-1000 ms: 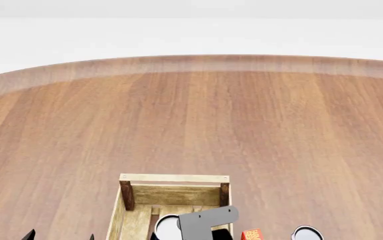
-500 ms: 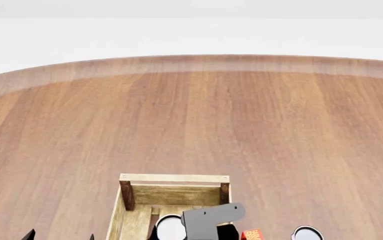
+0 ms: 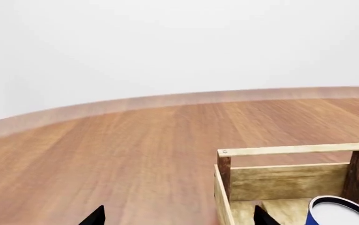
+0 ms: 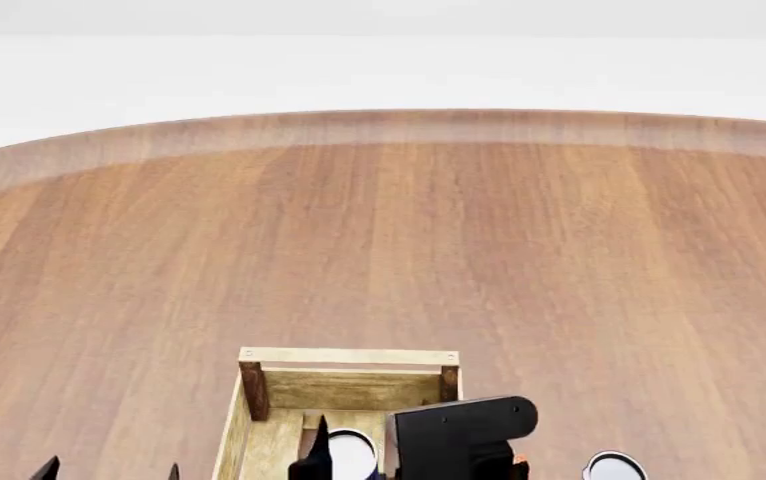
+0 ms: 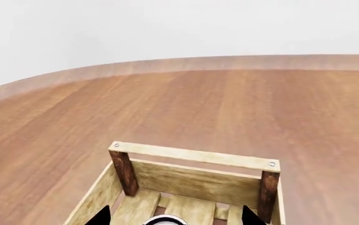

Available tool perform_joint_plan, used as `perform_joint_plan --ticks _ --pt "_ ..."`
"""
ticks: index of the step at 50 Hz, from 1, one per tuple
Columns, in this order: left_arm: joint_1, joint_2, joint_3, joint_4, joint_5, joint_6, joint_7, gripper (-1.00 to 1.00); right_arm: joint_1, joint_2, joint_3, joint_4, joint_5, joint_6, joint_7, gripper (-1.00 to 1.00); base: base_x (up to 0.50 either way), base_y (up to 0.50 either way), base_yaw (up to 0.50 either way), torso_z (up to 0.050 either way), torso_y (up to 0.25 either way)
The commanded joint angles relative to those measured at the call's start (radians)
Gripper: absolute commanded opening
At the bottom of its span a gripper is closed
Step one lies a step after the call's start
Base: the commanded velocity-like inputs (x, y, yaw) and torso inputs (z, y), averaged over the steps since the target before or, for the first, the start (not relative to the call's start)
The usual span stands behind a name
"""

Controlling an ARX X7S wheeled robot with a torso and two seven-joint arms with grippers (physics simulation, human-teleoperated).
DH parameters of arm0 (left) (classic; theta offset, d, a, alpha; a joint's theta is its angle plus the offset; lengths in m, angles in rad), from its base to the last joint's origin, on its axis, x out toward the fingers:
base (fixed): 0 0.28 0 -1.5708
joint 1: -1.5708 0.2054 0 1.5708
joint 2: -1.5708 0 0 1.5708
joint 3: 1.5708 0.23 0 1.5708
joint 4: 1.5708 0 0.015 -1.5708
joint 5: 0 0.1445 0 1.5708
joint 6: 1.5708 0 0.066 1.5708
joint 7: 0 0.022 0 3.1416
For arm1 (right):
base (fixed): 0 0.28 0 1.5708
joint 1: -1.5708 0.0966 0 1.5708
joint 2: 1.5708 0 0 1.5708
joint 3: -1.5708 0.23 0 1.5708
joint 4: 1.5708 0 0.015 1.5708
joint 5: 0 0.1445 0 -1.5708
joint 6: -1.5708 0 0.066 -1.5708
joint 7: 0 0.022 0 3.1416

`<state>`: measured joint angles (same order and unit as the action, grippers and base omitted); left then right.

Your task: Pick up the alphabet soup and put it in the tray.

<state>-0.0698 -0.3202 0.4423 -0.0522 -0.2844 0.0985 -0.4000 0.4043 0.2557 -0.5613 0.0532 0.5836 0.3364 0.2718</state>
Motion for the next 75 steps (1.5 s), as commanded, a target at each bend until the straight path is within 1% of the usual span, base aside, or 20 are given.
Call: perform_joint_plan --ticks 1,14,37,43,53,75 --pt "0.005 -0.007 -0.008 0.029 0.002 -0.011 -0.024 1.00 -0.056 0.057 0.028 -0.194 0.017 0.009 0.073 1.00 0.00 0.00 0.00 0.000 0.000" --pt "0.030 -0.027 -0.015 0.126 -0.009 -0.024 -0.046 1.00 -0.106 0.101 0.048 -0.314 0.023 -0.006 0.110 1.00 0.00 0.00 0.00 0.000 0.000" --pt "0.084 -0.075 -0.017 0.338 -0.032 -0.067 -0.077 1.00 -0.148 0.161 0.089 -0.505 0.063 0.024 0.191 1.00 0.00 0.00 0.00 0.000 0.000" --pt "0.084 -0.077 -0.018 0.347 -0.037 -0.066 -0.078 1.00 -0.140 0.170 0.098 -0.534 0.072 0.036 0.206 1.00 0.00 0.00 0.00 0.000 0.000" --pt "0.106 -0.100 -0.022 0.442 -0.057 -0.087 -0.091 1.00 -0.141 0.197 0.121 -0.617 0.095 0.059 0.247 1.00 0.00 0.00 0.00 0.000 0.000" --pt "0.134 -0.137 -0.037 0.586 -0.091 -0.109 -0.114 1.00 -0.169 0.222 0.145 -0.666 0.099 0.046 0.276 1.00 0.00 0.00 0.00 0.000 0.000"
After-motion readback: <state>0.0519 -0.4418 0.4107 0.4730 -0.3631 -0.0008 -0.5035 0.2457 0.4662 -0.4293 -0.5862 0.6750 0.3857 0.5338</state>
